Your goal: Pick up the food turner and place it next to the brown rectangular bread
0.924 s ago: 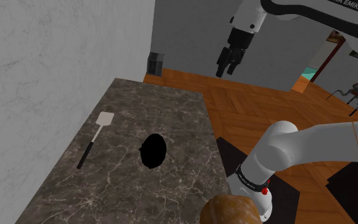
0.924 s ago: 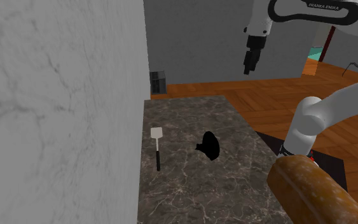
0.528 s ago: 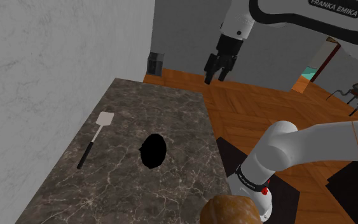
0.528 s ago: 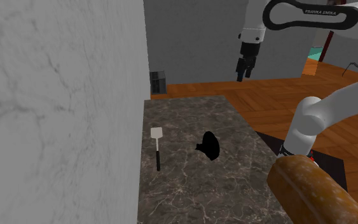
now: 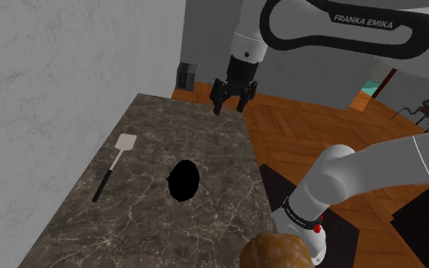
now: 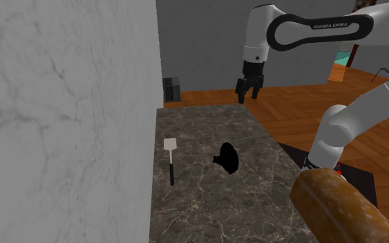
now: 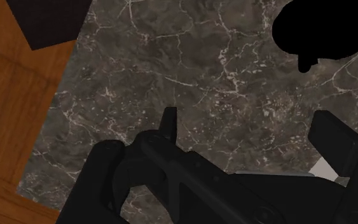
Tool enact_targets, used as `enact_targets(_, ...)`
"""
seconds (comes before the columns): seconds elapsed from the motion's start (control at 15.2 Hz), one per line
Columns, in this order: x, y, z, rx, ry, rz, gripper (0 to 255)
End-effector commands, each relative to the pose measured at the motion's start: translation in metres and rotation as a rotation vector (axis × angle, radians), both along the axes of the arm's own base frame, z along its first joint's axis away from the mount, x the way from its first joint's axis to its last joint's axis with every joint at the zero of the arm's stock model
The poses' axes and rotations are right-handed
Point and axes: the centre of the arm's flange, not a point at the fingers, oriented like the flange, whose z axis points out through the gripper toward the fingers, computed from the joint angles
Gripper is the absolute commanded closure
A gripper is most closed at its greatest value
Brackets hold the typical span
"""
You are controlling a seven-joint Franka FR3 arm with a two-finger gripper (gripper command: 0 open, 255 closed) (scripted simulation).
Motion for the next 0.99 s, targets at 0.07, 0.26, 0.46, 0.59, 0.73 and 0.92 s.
enact_targets(0.07, 0.015, 0.030, -0.019, -0.001, 0.007, -0.061, 0)
enact_targets(0.26, 0.032, 0.062, -0.037, -0.002, 0.014, -0.118, 0)
enact_targets(0.46, 0.051, 0.092, -0.055, -0.003, 0.020, -0.175, 0)
enact_targets(0.59, 0.065, 0.111, -0.067, -0.004, 0.025, -0.214, 0)
enact_targets(0.73, 0.079, 0.130, -0.079, -0.005, 0.030, -0.252, 0)
enact_targets(0.92, 0.101, 0.157, -0.098, -0.006, 0.036, -0.309, 0)
